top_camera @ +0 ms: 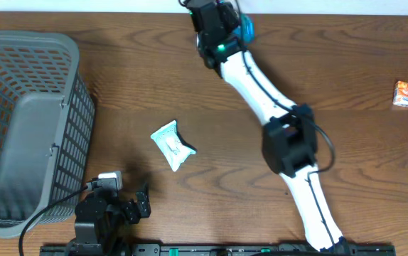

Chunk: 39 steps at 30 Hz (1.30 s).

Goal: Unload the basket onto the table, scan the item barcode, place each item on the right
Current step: 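Hold the blue bottle up to the scanner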

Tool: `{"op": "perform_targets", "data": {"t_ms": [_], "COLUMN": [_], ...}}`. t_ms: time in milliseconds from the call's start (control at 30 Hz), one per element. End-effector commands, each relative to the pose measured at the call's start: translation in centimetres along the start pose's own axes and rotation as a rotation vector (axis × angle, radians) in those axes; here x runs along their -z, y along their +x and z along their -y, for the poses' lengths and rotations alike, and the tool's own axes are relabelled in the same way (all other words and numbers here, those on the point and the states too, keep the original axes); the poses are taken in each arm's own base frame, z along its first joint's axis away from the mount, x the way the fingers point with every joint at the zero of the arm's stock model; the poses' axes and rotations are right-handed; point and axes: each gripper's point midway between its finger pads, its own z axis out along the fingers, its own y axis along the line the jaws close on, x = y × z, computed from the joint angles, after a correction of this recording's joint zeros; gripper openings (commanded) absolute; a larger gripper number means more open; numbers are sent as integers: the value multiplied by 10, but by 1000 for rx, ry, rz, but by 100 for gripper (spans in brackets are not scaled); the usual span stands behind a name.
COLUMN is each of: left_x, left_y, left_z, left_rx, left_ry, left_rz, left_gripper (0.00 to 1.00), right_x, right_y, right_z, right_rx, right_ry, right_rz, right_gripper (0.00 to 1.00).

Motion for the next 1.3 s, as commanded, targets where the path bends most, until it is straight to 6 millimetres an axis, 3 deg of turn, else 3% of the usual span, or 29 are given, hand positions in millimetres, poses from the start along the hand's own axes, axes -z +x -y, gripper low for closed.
{"op": "perform_targets", "data": {"t_ms": [0,167,267,467,633,800,967,1100,1267], "left_x": [-2,-2,-2,-2,-2,-2,-2,-2,-2], "left_y": [11,11,11,11,11,11,11,11,11], "left_z": [-1,-1,-1,-1,-1,-1,-1,-1,-1], "left_rx": [4,4,4,4,4,4,4,4,4], "left_ry": [1,1,1,1,1,1,1,1,1], "left_rz": [-40,-40,-40,-40,-40,-40,-40,-40,-40], "left_gripper": [99,99,99,99,99,99,99,99,99], "right_x": [0,5,12,17,18,23,18,5,-12], "right_y": [-10,-32,-47,-51,-45,-34,8,65,148], "right_z": [9,-12,-14,-18,-12,25,81,125,159], "right_rx": [174,193,207,246,302,262,219,169,85], "right_ry": [189,214,227,227,264,339,404,439,429], "right_rz": [-21,81,132,137,89,-11,-211,-383,-567], "right_gripper": [19,19,18,18,18,17,14,14,13]}}
